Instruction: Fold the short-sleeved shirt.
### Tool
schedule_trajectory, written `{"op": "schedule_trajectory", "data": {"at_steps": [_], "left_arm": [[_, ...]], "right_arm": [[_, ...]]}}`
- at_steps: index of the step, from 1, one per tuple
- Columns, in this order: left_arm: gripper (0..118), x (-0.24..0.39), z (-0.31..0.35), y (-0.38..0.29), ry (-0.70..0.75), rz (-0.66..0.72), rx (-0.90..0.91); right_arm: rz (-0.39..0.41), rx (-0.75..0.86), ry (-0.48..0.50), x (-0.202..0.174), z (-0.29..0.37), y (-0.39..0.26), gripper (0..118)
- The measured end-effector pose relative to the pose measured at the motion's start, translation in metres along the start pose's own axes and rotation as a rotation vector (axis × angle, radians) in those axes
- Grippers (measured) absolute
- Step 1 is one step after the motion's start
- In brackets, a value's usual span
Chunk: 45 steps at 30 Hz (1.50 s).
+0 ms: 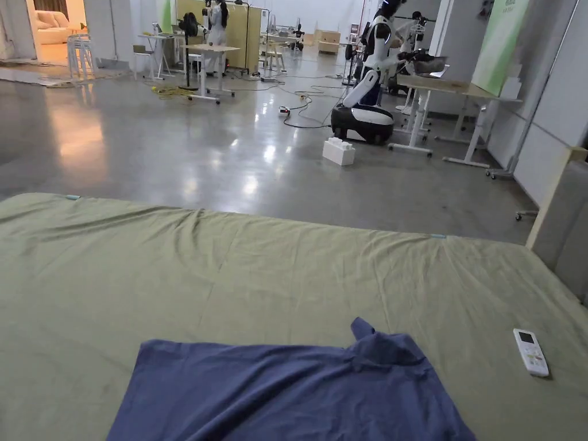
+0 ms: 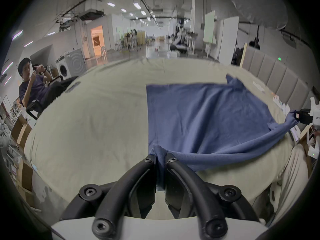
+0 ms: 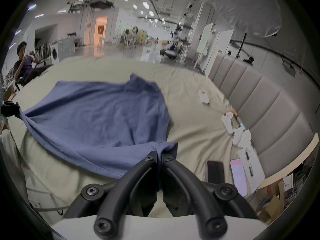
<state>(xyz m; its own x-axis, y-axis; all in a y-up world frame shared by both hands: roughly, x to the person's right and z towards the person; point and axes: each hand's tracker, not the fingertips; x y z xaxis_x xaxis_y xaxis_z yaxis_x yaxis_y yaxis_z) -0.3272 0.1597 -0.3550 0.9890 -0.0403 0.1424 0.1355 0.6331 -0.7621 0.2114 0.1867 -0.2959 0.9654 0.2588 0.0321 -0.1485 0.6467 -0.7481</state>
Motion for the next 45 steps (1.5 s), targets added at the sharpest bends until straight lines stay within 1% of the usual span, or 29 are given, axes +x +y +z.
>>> {"op": "schedule_trajectory", "data": {"at_steps": [3,5,7,10,11,12,13,14,15,16,17,18,19,20,23,25,28,31,32,33,34,35,36,37,38,40,41,43,45], "left_arm": [[9,0.007,-0.019,-0.003,0.033,-0.034,-0.075],[9,0.008,-0.029,-0.002,0.047,-0.029,-0.115],[9,0.012,-0.037,-0.004,0.046,-0.013,-0.167],[10,0.014,-0.046,-0.007,0.047,0.003,-0.183],[10,0.014,-0.046,-0.008,0.051,0.009,-0.177],[12,0.014,-0.044,-0.007,0.052,0.019,-0.172],[17,0.015,-0.043,-0.006,0.058,0.025,-0.167],[28,0.014,-0.040,-0.005,0.064,0.031,-0.159],[37,0.012,-0.036,-0.003,0.074,0.037,-0.132],[41,0.011,-0.032,0.001,0.069,0.048,-0.107],[41,0.010,-0.028,0.004,0.057,0.064,-0.073],[60,0.008,-0.024,0.009,0.041,0.084,-0.034],[69,0.008,-0.019,0.015,0.023,0.109,0.016],[72,0.009,-0.015,0.021,0.014,0.121,0.050],[72,0.015,0.000,0.045,0.014,0.133,0.182],[72,0.022,0.010,0.062,0.013,0.131,0.282],[71,0.035,0.022,0.081,0.046,0.115,0.422],[71,0.047,0.030,0.092,0.089,0.086,0.546],[70,0.052,0.035,0.096,0.098,0.082,0.575],[66,0.057,0.039,0.099,0.098,0.081,0.604],[60,0.062,0.042,0.102,0.106,0.085,0.632],[51,0.066,0.045,0.103,0.116,0.099,0.644],[33,0.070,0.048,0.103,0.118,0.098,0.661],[17,0.073,0.050,0.103,0.122,0.095,0.667],[11,0.075,0.051,0.104,0.132,0.096,0.675],[6,0.078,0.054,0.102,0.111,0.094,0.686],[5,0.079,0.055,0.101,0.095,0.094,0.683],[2,0.080,0.055,0.097,0.090,0.089,0.669],[2,0.079,0.053,0.093,0.083,0.084,0.657]], "right_arm": [[0.043,-0.109,0.002,-0.010,-0.023,-0.002,4],[0.050,-0.144,0.002,-0.014,-0.034,-0.004,4],[0.025,-0.162,0.002,-0.016,-0.044,-0.005,4],[0.009,-0.201,0.007,-0.018,-0.053,-0.006,6],[0.007,-0.209,0.006,-0.019,-0.055,-0.006,12],[0.003,-0.214,0.005,-0.020,-0.056,-0.006,25],[0.001,-0.210,0.002,-0.020,-0.053,-0.005,39],[-0.003,-0.202,-0.003,-0.021,-0.050,-0.004,49],[-0.012,-0.175,-0.014,-0.021,-0.047,0.000,55],[-0.015,-0.136,-0.025,-0.021,-0.043,0.004,58],[-0.017,-0.100,-0.028,-0.020,-0.039,0.010,58],[-0.016,-0.056,-0.032,-0.021,-0.034,0.016,67],[-0.025,0.013,-0.026,-0.021,-0.029,0.023,72],[-0.041,0.061,-0.030,-0.022,-0.024,0.029,76],[-0.100,0.236,-0.024,-0.026,-0.009,0.053,87],[-0.125,0.352,-0.022,-0.033,0.000,0.070,88],[-0.149,0.489,-0.049,-0.047,0.015,0.089,88],[-0.193,0.595,-0.064,-0.059,0.026,0.103,83],[-0.189,0.640,-0.066,-0.063,0.030,0.107,79],[-0.207,0.663,-0.066,-0.067,0.032,0.111,67],[-0.195,0.698,-0.074,-0.071,0.035,0.115,55],[-0.185,0.730,-0.080,-0.074,0.038,0.117,44],[-0.204,0.732,-0.058,-0.076,0.039,0.118,30],[-0.197,0.754,-0.051,-0.078,0.041,0.120,22],[-0.203,0.765,-0.039,-0.080,0.042,0.120,17],[-0.174,0.795,-0.091,-0.085,0.045,0.123,3],[-0.192,0.782,-0.071,-0.086,0.044,0.121,3],[-0.188,0.783,-0.058,-0.086,0.042,0.122,1],[-0.189,0.768,-0.053,-0.087,0.038,0.122,0]]}}
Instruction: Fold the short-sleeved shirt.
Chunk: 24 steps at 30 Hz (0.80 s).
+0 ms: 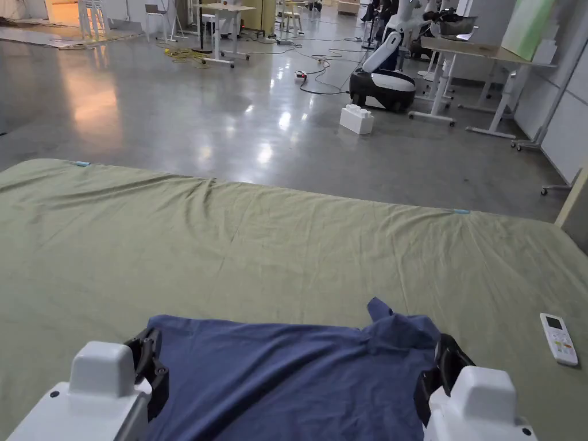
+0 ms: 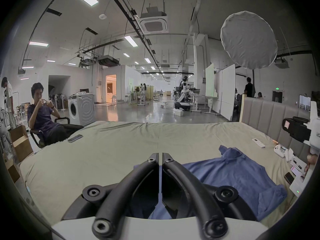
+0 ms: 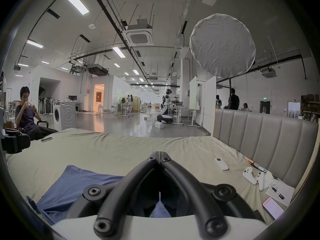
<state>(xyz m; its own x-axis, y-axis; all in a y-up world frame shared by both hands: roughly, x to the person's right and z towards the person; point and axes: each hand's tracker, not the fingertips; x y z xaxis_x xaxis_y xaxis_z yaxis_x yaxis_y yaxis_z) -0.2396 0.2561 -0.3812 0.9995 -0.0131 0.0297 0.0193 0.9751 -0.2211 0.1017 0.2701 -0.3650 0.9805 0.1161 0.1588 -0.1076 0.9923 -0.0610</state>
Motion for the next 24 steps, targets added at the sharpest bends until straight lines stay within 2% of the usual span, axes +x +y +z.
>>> {"op": "schedule_trajectory", "data": {"at_steps": [5,8,9,12,19,20,21,23,24], "left_arm": [[1,-0.022,-0.026,-0.007,-0.011,0.030,-0.110],[1,-0.045,-0.060,-0.011,-0.024,0.100,-0.177],[1,-0.054,-0.076,-0.012,-0.049,0.125,-0.216],[1,-0.070,-0.127,-0.017,-0.020,0.064,-0.293],[2,-0.094,-0.250,-0.025,-0.042,0.086,-0.516],[6,-0.095,-0.262,-0.027,-0.026,0.077,-0.532],[24,-0.094,-0.276,-0.029,-0.028,0.070,-0.573],[73,-0.094,-0.301,-0.037,-0.030,0.071,-0.649],[86,-0.094,-0.311,-0.041,-0.028,0.070,-0.686]], "right_arm": [[0.011,-0.047,0.010,-0.001,-0.012,-0.014,0],[0.005,-0.080,0.016,-0.001,-0.022,-0.021,0],[0.008,-0.090,0.016,-0.001,-0.025,-0.024,0],[0.019,-0.114,0.020,0.000,-0.037,-0.033,0],[0.032,-0.198,0.017,0.002,-0.066,-0.057,0],[0.036,-0.207,0.018,0.003,-0.069,-0.060,0],[0.039,-0.218,0.020,0.004,-0.072,-0.064,0],[0.045,-0.236,0.017,0.005,-0.077,-0.069,0],[0.047,-0.242,0.016,0.006,-0.078,-0.071,0]]}}
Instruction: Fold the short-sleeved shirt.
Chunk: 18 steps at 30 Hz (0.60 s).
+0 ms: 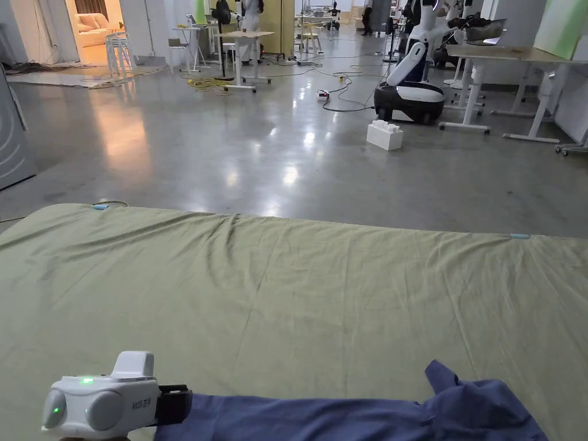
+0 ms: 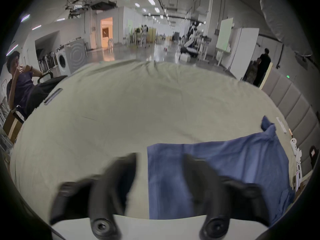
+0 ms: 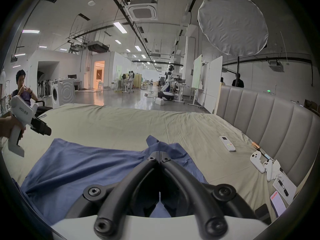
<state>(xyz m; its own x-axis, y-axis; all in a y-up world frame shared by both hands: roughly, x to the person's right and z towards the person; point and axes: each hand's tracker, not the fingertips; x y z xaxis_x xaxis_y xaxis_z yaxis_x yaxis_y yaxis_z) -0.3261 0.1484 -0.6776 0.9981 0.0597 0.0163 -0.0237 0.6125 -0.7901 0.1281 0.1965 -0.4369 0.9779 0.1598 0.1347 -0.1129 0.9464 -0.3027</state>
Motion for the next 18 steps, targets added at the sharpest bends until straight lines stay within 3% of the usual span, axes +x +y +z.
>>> {"op": "schedule_trajectory", "data": {"at_steps": [6,13,14,17,18], "left_arm": [[85,0.000,-0.053,0.007,0.014,0.031,-0.049],[76,0.020,-0.068,-0.006,0.071,-0.138,-0.032],[70,0.023,-0.066,-0.007,0.052,-0.155,-0.014],[22,0.025,-0.065,-0.006,-0.006,-0.221,-0.019],[9,0.024,-0.065,-0.003,-0.025,-0.229,-0.035]], "right_arm": [[0.016,-0.050,-0.014,0.007,-0.007,-0.015,0],[0.010,-0.104,-0.030,0.015,-0.012,-0.027,0],[0.003,-0.112,-0.031,0.017,-0.015,-0.028,0],[-0.003,-0.131,-0.031,0.026,-0.031,-0.025,1],[-0.053,-0.189,-0.004,0.031,-0.041,-0.025,1]]}}
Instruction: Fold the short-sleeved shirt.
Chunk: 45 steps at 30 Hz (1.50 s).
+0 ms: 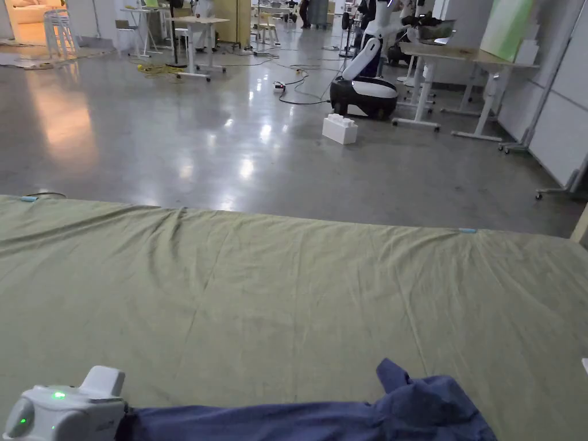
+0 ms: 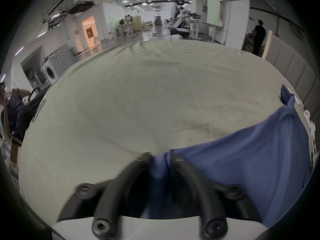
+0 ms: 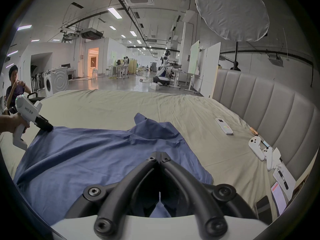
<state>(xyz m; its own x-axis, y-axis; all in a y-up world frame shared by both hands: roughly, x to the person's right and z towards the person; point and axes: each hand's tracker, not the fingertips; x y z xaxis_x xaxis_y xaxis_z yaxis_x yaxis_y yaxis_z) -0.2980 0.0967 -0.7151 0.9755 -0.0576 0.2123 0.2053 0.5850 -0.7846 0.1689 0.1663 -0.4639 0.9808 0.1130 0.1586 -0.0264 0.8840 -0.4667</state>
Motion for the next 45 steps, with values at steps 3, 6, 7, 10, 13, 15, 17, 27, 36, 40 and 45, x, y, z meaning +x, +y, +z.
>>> {"op": "schedule_trajectory", "data": {"at_steps": [3,6,7,10,13,15,17,27,36,40,45], "left_arm": [[6,-0.004,0.013,0.013,0.020,0.000,0.012],[5,-0.008,0.031,0.022,0.038,0.013,0.072],[5,-0.009,0.034,0.024,0.048,0.023,0.098],[5,-0.014,0.044,0.028,0.056,0.054,0.104],[5,-0.008,0.056,0.030,0.051,0.071,0.106],[5,-0.005,0.059,0.032,0.060,0.062,0.105],[5,-0.001,0.061,0.034,0.061,0.057,0.104],[5,0.007,0.056,0.038,0.080,0.054,0.083],[5,0.007,0.073,0.037,0.095,0.082,0.130],[5,0.008,0.098,0.042,0.094,0.089,0.176],[5,0.003,0.139,0.052,0.091,0.104,0.261]], "right_arm": [[0.012,-0.050,0.007,0.019,-0.037,0.019,1],[-0.004,-0.157,0.047,0.041,-0.088,0.041,24],[0.005,-0.185,0.051,0.046,-0.102,0.047,40],[0.005,-0.280,0.072,0.065,-0.154,0.064,48],[0.026,-0.361,0.065,0.076,-0.198,0.070,64],[0.035,-0.418,0.073,0.080,-0.220,0.071,64],[0.027,-0.475,0.122,0.080,-0.240,0.067,64],[0.111,-0.501,0.086,0.055,-0.265,0.059,57],[0.119,-0.374,0.058,0.046,-0.234,0.071,0],[0.122,-0.244,0.022,0.053,-0.192,0.096,0],[0.101,-0.098,0.004,0.065,-0.129,0.135,0]]}}
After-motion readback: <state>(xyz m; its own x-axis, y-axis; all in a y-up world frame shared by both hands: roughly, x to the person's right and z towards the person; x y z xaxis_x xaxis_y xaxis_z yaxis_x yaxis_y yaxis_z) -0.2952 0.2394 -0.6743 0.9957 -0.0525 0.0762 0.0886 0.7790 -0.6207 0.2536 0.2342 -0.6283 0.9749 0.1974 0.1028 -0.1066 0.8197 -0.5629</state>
